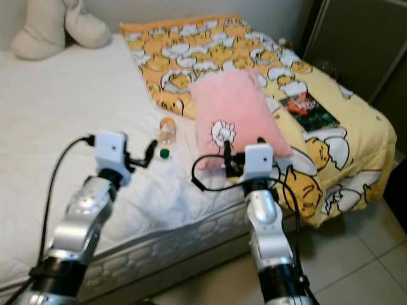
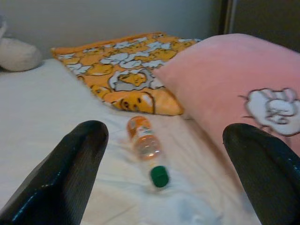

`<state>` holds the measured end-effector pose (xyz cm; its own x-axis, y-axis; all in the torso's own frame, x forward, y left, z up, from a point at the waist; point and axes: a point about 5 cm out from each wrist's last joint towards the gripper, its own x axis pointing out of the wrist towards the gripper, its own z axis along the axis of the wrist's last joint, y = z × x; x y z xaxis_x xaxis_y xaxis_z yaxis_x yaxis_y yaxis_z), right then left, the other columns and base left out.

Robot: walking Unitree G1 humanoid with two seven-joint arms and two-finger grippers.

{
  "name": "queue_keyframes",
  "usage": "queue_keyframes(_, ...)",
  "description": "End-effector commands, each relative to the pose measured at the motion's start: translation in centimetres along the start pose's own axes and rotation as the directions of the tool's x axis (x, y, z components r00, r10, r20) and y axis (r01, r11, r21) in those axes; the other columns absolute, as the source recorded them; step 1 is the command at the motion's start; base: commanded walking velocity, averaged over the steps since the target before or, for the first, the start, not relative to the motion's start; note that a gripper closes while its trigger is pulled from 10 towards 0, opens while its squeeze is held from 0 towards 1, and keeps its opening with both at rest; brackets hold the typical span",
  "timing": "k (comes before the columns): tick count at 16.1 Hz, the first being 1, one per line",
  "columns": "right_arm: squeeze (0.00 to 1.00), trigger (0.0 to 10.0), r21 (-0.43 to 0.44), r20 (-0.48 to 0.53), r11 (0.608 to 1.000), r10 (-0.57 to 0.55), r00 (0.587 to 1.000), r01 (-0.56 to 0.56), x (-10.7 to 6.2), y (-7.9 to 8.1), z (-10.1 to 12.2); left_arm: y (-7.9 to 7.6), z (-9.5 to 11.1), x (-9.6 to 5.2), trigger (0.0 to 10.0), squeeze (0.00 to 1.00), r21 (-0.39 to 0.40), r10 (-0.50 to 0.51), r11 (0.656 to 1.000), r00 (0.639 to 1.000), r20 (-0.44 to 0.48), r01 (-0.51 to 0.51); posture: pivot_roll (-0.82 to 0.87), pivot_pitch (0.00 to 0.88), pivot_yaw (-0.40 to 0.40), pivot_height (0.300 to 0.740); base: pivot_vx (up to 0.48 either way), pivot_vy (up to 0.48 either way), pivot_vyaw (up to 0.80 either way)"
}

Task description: Clean up the room

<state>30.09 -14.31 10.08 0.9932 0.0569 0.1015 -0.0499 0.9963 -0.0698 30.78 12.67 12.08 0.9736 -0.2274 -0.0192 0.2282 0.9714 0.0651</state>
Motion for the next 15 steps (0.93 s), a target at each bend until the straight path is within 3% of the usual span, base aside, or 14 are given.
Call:
queue_keyframes(1, 0.0, 10.0, -0.003, 0.019, 1.0, -0.002, 1.0, 0.002, 0.34, 0.04, 0.45, 0.17, 0.37, 0.11, 10.0, 0.0, 0.011, 0.001, 1.0, 1.0, 0.018, -0.002, -0.05, 0.0, 0.042, 0.74, 0.48, 0.0, 0.0)
queue_keyframes(9, 0.0, 10.0, -0.005, 0.013, 1.0, -0.006, 1.0, 0.006, 0.31, -0.16, 0.29, -0.25, 0.51, 0.21, 10.0, 0.0, -0.008, 0.001, 1.0, 1.0, 0.028, 0.0, -0.06, 0.0, 0.042, 0.74, 0.479, 0.0, 0.0)
queue_keyframes(11, 0.0, 10.0, -0.004, 0.012, 1.0, -0.001, 1.0, 0.001, 0.33, -0.11, 0.28, -0.12, 0.46, 0.15, 10.0, 0.0, -0.023, 0.018, 1.0, 1.0, 0.024, -0.017, -0.05, 0.0, 0.039, 0.74, 0.373, 0.302, 0.0)
queue_keyframes(13, 0.0, 10.0, -0.003, 0.017, 1.0, 0.002, 1.0, -0.002, 0.33, -0.05, 0.39, 0.16, 0.34, 0.13, 10.0, 0.0, -0.042, 0.06, 0.997, 0.998, 0.017, -0.06, -0.05, 0.0, 0.039, 0.74, 0.0, 0.471, 0.0)
queue_keyframes(15, 0.0, 10.0, -0.003, 0.025, 1.0, 0.003, 1.0, -0.002, 0.32, -0.03, 0.61, 0.33, 0.34, 0.27, 10.0, 0.0, -0.038, 0.072, 0.997, 0.997, 0.01, -0.072, -0.06, 0.0, 0.039, 0.74, 0.0, 0.0, 0.0)
